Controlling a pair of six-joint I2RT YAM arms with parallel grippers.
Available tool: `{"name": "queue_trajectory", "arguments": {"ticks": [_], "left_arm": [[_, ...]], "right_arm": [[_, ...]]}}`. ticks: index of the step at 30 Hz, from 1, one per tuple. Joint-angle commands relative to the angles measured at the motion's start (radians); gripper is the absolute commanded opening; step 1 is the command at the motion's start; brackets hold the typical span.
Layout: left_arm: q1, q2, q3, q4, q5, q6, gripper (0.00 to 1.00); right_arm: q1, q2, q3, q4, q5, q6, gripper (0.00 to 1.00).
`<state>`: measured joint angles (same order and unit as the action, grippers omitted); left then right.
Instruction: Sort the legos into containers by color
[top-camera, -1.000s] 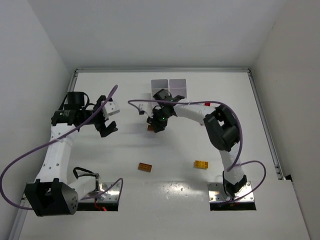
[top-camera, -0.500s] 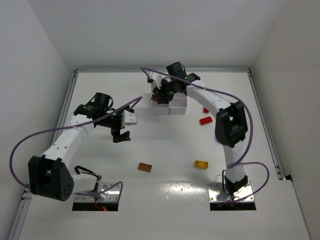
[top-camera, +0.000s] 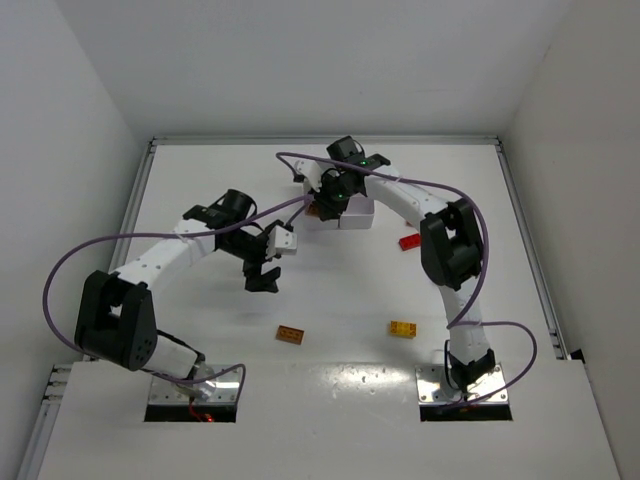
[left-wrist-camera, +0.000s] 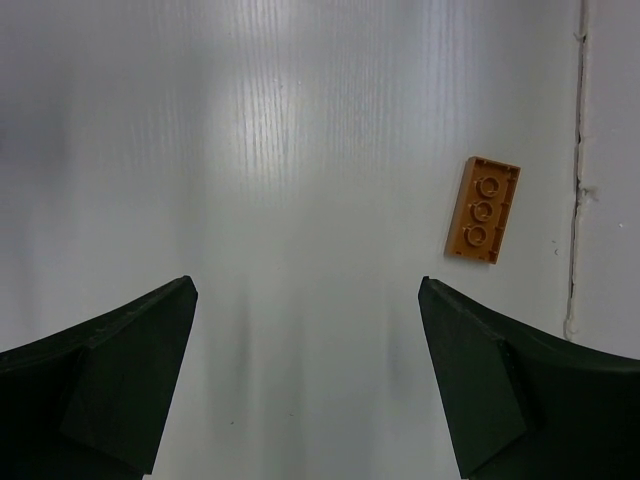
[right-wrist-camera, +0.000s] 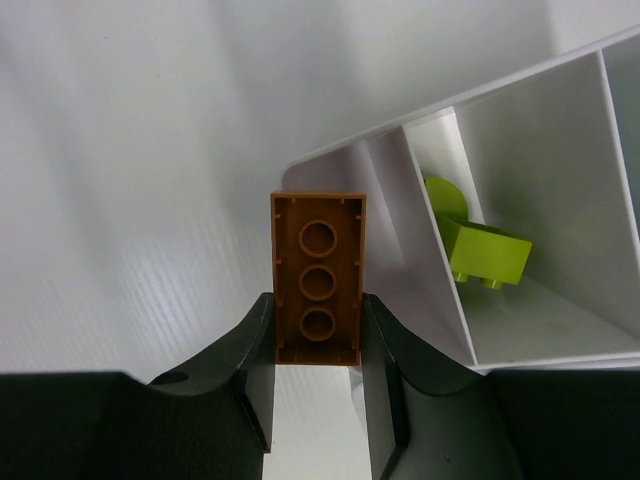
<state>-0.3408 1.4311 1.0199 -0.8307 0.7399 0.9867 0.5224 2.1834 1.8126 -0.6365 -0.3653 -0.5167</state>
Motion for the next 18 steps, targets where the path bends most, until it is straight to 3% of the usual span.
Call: {"name": "queue_trajectory", "arguments": {"ticks": [1,14,18], "left_arm": [[-0.004,-0.012,0.017,0.021,0.024,0.029,1.0],[-0.105,0.032,0.006,0.021,0.0,0.116,1.0],[-0.124,0.043,0.006,0.021,-0.01,0.116,1.0]], "right_arm": [[0.002,0.002,0.01,0.029,0.026,-0.026,0.1],[-0.025,0.033,0.019,0.029,0.054,-0.059,0.1],[-0.025,0.042,0.028,0.029,0.054,-0.059,0.16]]}}
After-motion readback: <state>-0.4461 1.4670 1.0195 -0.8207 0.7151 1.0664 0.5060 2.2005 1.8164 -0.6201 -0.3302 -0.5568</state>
